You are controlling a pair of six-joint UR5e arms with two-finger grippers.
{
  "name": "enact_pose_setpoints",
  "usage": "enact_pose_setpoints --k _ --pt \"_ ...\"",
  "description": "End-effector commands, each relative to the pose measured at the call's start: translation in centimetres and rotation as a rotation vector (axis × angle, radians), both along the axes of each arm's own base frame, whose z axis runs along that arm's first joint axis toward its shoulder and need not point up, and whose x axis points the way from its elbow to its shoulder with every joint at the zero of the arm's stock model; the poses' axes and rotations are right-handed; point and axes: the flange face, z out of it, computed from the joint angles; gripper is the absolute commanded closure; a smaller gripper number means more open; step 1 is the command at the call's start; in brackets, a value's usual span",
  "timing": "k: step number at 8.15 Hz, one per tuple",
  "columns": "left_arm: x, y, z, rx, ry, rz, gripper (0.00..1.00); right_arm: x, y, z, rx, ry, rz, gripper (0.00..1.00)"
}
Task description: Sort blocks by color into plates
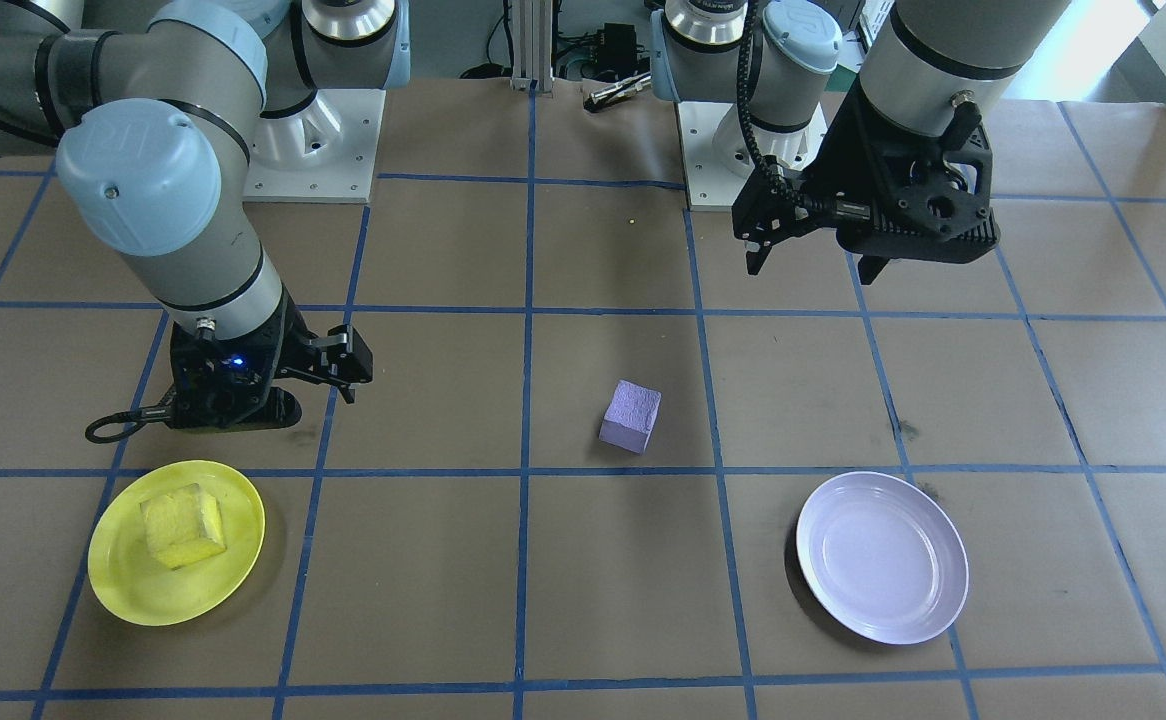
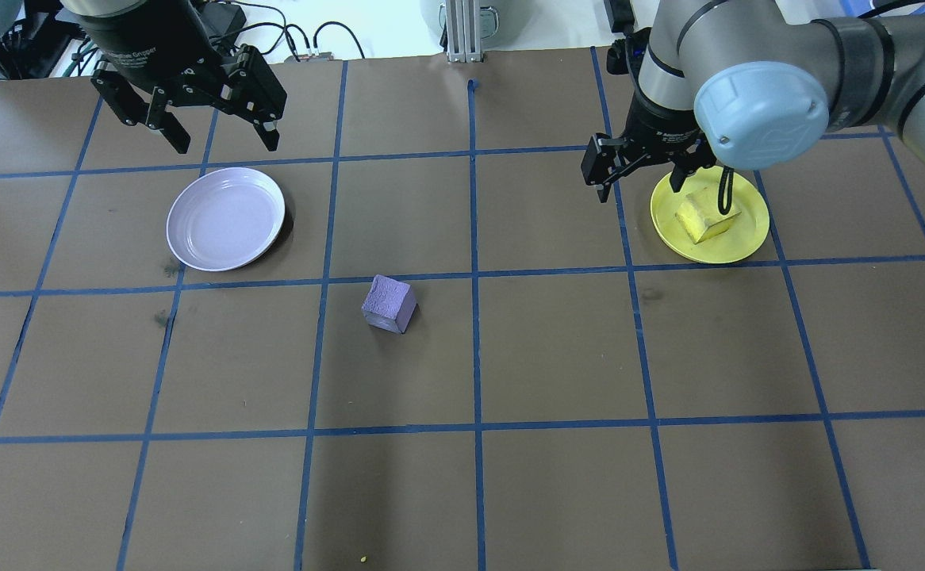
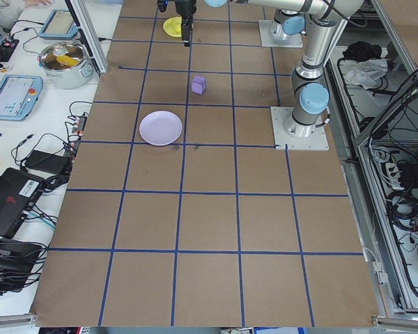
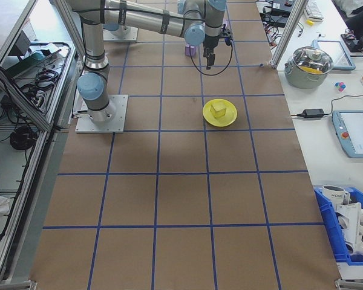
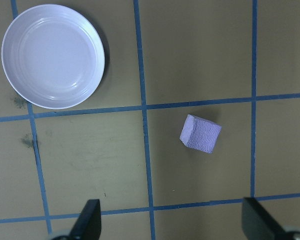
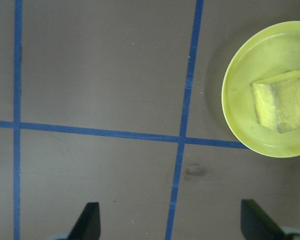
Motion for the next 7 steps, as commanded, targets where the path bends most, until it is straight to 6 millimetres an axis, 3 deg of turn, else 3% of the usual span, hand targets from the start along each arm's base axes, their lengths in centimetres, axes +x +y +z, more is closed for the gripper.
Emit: enact_pose_setpoints --k 1,7 --pt "-0.03 0.06 0.03 0.000 0.003 0.000 0.00 -1.08 1.19 1.37 0.018 0.047 0.029 0.00" --pt "-0.09 0.69 -0.08 0.003 0.002 -0.001 0.00 -1.18 0.89 2.10 -0.033 0.057 0.033 0.00"
